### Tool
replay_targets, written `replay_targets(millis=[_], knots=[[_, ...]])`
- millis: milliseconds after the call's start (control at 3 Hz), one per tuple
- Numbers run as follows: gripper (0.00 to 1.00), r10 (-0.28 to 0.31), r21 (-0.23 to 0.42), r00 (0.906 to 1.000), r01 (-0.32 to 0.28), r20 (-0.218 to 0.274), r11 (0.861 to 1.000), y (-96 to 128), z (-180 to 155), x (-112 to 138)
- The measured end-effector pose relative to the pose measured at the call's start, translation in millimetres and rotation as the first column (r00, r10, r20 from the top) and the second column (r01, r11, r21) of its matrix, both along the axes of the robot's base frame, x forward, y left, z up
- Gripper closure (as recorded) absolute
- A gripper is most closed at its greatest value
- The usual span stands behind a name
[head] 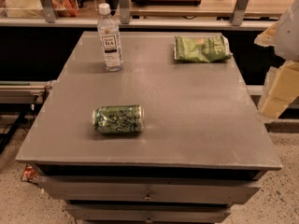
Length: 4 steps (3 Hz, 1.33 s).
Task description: Knock blue plastic bottle over
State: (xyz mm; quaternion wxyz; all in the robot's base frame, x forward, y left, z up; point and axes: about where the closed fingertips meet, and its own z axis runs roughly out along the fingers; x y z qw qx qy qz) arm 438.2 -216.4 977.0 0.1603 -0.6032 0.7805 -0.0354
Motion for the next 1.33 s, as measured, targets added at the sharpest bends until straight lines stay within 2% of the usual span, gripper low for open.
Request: replay_targets(millis=[333, 667, 1000, 1333], knots=[[0.00, 0.000, 0.000, 1.0000, 0.000, 0.000, 1.000, 0, 0, 0], [0.00, -0.005, 0.035, 0.9998, 0.005, 0.020, 0.999, 4, 3, 5], [0.00, 0.007, 0.187, 0.9987, -0.017, 0.050, 0.982, 27, -8, 32], [0.00, 0.051, 0.403, 0.9941, -0.085, 0.096, 0.911, 86, -22, 85]])
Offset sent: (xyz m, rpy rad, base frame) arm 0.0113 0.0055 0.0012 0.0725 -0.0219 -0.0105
